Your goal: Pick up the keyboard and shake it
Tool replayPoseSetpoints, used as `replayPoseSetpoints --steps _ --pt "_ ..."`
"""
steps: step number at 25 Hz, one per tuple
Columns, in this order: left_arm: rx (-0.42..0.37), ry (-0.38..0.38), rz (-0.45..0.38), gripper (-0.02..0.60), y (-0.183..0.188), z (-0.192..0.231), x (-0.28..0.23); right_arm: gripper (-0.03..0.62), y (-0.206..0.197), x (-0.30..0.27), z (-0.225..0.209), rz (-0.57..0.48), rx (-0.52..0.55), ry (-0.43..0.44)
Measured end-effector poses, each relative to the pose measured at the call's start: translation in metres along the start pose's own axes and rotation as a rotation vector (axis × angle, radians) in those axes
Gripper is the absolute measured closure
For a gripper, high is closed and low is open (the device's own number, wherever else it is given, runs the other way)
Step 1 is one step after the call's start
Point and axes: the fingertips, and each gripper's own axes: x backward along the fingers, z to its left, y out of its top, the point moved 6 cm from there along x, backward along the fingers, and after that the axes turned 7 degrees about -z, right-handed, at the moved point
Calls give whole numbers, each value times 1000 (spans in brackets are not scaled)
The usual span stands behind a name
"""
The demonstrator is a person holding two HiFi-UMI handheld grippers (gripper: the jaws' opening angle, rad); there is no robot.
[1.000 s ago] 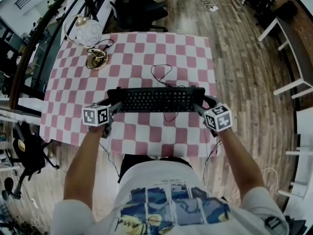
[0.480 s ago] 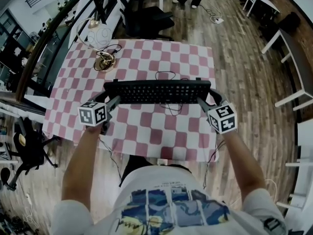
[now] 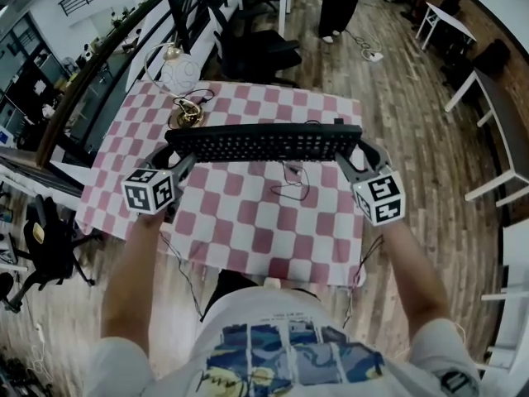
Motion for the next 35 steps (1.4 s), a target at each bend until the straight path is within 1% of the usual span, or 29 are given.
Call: replayPoseSetpoints --steps 6,11,21,27,30,35 --pt "-62 37 -77 322 38 0 19 372 30 0 -7 -84 47 -12" --pt "-107 69 -153 324 67 2 38 372 58 0 -7 -142 74 -42" --pt "-179 120 -266 324 108 3 70 372 106 4 -9 -248 148 -71" --pt "-223 147 -347 324 136 0 87 372 137 12 -12 -332 231 -111" --pt "-231 160 -379 324 145 0 94 372 148 15 -10 -378 270 -135" --pt "-260 180 -415 324 155 1 107 372 163 16 -7 -419 298 -154"
